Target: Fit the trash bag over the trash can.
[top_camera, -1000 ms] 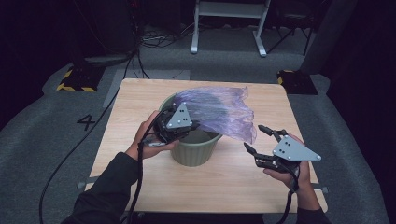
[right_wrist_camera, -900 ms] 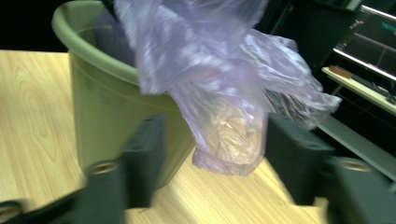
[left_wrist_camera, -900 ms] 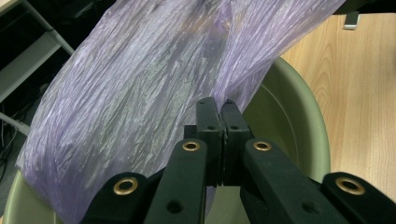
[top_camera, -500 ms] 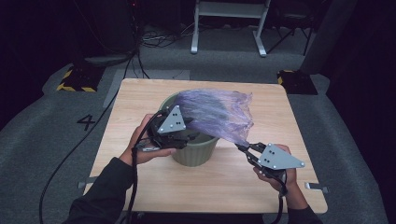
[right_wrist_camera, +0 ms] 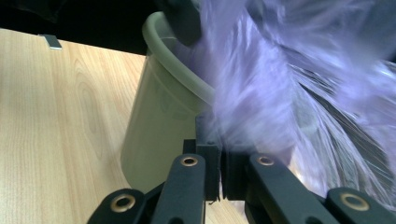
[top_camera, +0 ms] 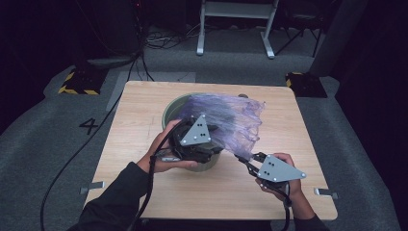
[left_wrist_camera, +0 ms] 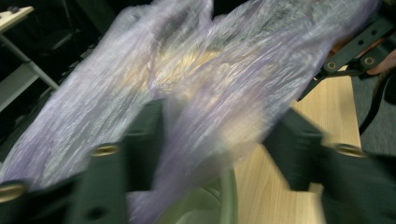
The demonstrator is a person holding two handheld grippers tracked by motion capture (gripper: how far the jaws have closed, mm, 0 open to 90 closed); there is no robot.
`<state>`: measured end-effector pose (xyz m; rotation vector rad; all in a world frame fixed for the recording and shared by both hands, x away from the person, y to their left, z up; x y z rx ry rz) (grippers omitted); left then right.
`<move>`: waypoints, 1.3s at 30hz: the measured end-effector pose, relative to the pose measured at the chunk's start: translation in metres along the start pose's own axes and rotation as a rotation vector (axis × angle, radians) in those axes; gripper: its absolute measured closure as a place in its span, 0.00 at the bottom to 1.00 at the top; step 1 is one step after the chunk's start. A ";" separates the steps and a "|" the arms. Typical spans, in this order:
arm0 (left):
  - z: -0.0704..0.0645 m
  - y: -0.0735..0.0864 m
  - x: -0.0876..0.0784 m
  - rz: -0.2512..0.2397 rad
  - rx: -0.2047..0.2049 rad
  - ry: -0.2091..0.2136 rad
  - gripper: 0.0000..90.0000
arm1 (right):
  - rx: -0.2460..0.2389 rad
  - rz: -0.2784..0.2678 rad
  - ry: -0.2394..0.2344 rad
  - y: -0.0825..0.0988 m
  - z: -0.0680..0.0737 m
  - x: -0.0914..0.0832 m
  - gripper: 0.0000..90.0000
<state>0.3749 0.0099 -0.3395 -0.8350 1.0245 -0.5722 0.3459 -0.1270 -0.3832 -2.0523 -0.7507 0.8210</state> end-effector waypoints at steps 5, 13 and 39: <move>-0.001 0.005 0.001 0.021 0.037 0.001 0.86 | -0.019 0.000 -0.012 -0.001 0.006 -0.001 0.98; 0.003 0.018 -0.013 0.022 0.027 -0.027 0.99 | -0.016 0.003 -0.046 0.000 0.019 0.001 0.95; 0.010 0.056 -0.050 -0.027 -0.050 -0.077 0.99 | 0.084 -0.092 -0.012 -0.005 -0.005 -0.051 0.41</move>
Point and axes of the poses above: each handheld gripper's, and its own axes: x roughly forward along the jaws, y roughly out of its underside, z roughly to its left, the point moved 8 cm from there along x, roughly forward along the jaws, and after that the axes turned 1 degree about -x, right-handed, at the moved point
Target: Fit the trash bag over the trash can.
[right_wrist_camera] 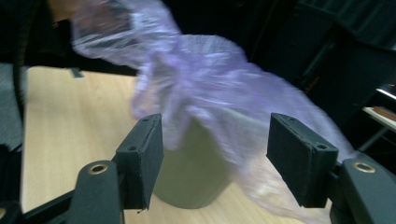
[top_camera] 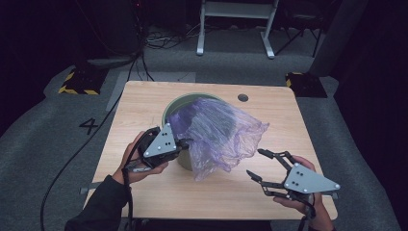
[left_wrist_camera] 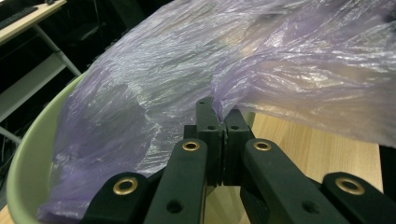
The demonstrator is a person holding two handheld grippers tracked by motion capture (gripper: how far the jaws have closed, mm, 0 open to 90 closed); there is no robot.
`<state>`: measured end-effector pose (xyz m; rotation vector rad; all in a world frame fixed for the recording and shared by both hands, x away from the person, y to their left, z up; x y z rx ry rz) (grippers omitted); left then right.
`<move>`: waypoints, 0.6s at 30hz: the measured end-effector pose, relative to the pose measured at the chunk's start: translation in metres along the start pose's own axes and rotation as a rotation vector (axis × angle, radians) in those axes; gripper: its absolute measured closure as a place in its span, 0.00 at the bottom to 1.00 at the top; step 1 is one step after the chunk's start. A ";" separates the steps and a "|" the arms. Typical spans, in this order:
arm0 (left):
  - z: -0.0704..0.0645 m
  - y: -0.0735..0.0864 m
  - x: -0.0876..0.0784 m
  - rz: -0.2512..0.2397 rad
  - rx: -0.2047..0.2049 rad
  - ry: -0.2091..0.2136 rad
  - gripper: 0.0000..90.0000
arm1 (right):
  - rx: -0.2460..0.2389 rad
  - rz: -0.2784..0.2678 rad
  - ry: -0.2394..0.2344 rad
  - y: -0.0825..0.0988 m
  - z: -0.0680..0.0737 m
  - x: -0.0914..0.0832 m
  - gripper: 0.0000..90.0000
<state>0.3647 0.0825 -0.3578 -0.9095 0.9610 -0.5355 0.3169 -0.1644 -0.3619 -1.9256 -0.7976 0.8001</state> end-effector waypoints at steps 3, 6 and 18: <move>0.002 0.003 -0.001 -0.001 -0.003 -0.003 0.99 | 0.002 0.027 0.100 0.004 -0.018 -0.005 0.40; 0.004 0.005 -0.002 -0.009 -0.009 -0.008 0.98 | 0.018 0.067 0.196 0.011 -0.039 -0.005 0.39; 0.007 0.014 -0.008 -0.028 -0.015 -0.013 0.95 | 0.075 0.143 0.119 0.039 -0.067 0.044 0.42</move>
Point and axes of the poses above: each handheld gripper's, and its own axes: x roughly forward along the jaws, y roughly out of its underside, z roughly to its left, the point moved 8 cm from there along x, roughly forward along the jaws, and after that the axes turned 1 degree about -x, right-handed, at the moved point
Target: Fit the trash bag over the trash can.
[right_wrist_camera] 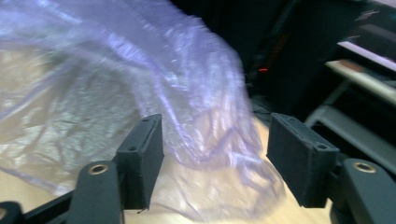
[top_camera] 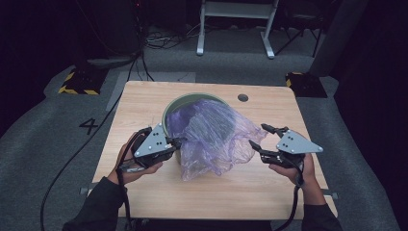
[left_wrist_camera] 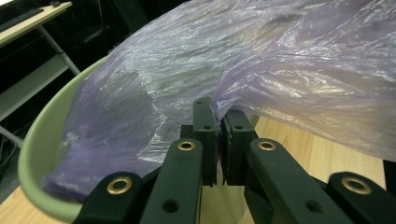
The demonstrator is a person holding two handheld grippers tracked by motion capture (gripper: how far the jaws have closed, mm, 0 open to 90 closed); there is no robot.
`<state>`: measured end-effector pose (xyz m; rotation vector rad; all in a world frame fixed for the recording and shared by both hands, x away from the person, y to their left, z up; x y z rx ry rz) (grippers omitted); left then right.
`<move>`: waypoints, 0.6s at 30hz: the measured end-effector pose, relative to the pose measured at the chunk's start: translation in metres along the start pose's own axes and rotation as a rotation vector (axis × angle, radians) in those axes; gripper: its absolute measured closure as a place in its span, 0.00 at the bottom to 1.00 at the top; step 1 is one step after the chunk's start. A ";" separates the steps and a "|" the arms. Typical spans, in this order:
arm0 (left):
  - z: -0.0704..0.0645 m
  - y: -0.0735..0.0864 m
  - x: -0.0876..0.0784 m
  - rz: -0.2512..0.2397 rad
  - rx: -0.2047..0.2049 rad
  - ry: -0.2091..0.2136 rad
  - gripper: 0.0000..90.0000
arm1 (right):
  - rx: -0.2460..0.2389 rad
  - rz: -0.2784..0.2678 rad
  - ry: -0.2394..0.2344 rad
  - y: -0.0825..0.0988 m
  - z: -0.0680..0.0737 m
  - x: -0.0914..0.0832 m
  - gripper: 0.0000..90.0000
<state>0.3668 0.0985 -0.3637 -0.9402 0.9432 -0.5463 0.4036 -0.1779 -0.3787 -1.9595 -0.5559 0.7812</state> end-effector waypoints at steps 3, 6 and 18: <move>0.000 0.002 -0.004 0.000 0.008 -0.014 0.93 | -0.009 0.002 -0.026 -0.003 0.006 0.009 0.54; 0.002 0.004 -0.010 -0.016 -0.005 -0.030 0.85 | -0.031 0.004 -0.052 -0.006 0.012 0.014 0.77; -0.019 0.000 -0.033 -0.080 -0.094 -0.006 0.21 | -0.022 -0.012 -0.030 -0.015 0.010 0.012 0.99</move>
Point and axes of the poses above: each handheld gripper's, and its own axes: x roughly forward along the jaws, y roughly out of its underside, z roughly to its left, the point moved 8 cm from there along x, roughly forward along the jaws, and after that the axes turned 1 degree about -x, right-handed, at the moved point
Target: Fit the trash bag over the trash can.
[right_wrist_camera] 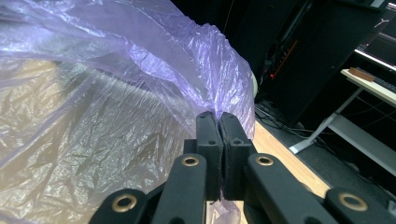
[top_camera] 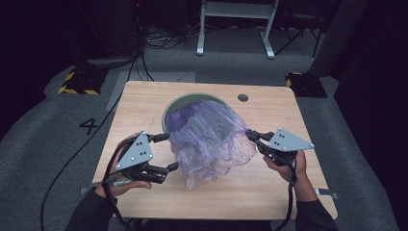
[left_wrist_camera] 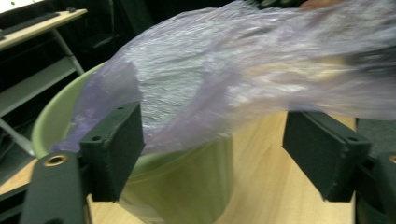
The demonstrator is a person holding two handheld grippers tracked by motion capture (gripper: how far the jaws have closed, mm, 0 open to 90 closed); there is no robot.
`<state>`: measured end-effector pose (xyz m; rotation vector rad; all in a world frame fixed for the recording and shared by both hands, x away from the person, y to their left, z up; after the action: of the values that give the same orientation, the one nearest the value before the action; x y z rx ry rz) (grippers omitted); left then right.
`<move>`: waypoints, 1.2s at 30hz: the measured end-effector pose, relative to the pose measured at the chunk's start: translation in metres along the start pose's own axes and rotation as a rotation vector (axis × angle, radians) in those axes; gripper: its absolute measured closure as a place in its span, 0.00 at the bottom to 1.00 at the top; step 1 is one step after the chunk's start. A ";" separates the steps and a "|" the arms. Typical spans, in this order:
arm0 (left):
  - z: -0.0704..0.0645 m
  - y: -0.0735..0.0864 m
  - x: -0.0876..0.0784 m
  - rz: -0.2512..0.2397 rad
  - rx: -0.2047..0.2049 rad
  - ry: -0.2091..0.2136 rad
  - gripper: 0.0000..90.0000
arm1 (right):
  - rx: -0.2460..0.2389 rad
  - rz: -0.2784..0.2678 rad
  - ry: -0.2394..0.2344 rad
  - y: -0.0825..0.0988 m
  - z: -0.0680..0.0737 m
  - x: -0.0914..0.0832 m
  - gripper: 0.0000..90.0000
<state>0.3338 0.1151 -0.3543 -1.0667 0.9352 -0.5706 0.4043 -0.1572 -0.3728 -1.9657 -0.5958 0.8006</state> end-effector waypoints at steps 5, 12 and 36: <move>-0.009 -0.007 -0.010 -0.007 0.007 0.017 0.18 | -0.006 0.005 0.017 -0.001 -0.001 0.000 1.00; -0.026 -0.034 -0.028 -0.075 0.006 0.077 0.17 | -0.007 0.010 0.036 -0.005 -0.003 -0.001 1.00; -0.035 0.008 0.028 0.102 0.057 -0.024 0.57 | -0.003 -0.008 0.020 -0.008 0.009 -0.009 1.00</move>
<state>0.3176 0.0797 -0.3777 -0.9671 0.9414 -0.4962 0.3907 -0.1543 -0.3669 -1.9707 -0.5930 0.7753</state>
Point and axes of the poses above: each handheld gripper's, and its own axes: x roughly forward along the jaws, y roughly out of its underside, z roughly to its left, the point moved 8 cm from there along x, roughly forward along the jaws, and after that the axes turned 1 degree about -x, right-handed, at the moved point
